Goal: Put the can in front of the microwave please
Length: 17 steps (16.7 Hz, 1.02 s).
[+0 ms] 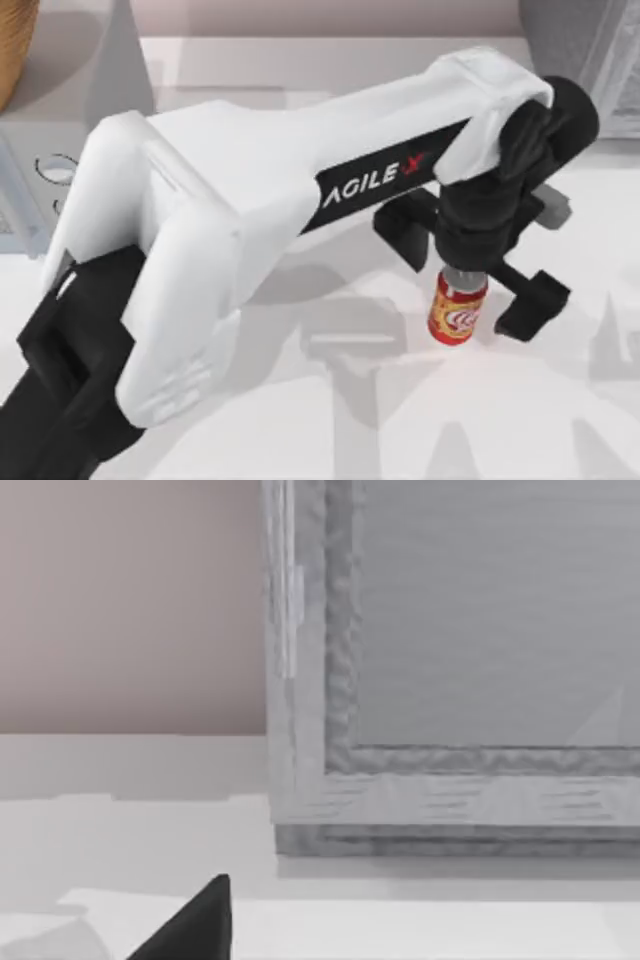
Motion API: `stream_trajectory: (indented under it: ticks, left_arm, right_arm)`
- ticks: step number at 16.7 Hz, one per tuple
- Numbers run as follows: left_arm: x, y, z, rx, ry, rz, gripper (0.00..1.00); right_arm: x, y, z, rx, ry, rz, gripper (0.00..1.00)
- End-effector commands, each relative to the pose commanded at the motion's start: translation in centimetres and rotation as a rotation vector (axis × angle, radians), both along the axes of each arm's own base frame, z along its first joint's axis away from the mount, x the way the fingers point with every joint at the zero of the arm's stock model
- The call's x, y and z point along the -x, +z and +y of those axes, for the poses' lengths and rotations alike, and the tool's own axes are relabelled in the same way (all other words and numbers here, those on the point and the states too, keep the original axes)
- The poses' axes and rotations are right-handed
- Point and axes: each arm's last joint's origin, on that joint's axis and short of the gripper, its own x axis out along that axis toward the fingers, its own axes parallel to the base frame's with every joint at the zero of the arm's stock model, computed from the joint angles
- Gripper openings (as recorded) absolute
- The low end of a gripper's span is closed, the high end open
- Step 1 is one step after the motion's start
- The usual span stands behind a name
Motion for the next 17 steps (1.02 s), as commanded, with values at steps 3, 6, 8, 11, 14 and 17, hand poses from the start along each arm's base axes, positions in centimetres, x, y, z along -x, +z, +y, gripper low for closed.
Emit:
stream_trajectory:
  ticks: [3, 6, 8, 11, 14, 17]
  left_arm:
    - [0.0, -0.12, 0.0, 0.0, 0.0, 0.0, 1.0]
    - [0.0, -0.12, 0.0, 0.0, 0.0, 0.0, 0.85]
    - [0.0, -0.12, 0.0, 0.0, 0.0, 0.0, 0.7]
    - [0.0, -0.12, 0.0, 0.0, 0.0, 0.0, 0.47]
    - [0.0, -0.12, 0.0, 0.0, 0.0, 0.0, 0.25]
    - [0.0, -0.12, 0.0, 0.0, 0.0, 0.0, 0.02]
  right_arm:
    - [0.0, 0.0, 0.0, 0.0, 0.0, 0.0, 1.0]
    - [0.0, 0.0, 0.0, 0.0, 0.0, 0.0, 1.0]
    - [0.0, 0.0, 0.0, 0.0, 0.0, 0.0, 1.0]
    - [0.0, 0.0, 0.0, 0.0, 0.0, 0.0, 1.0]
    - [0.0, 0.0, 0.0, 0.0, 0.0, 0.0, 1.0]
    - [0.0, 0.0, 0.0, 0.0, 0.0, 0.0, 1.0]
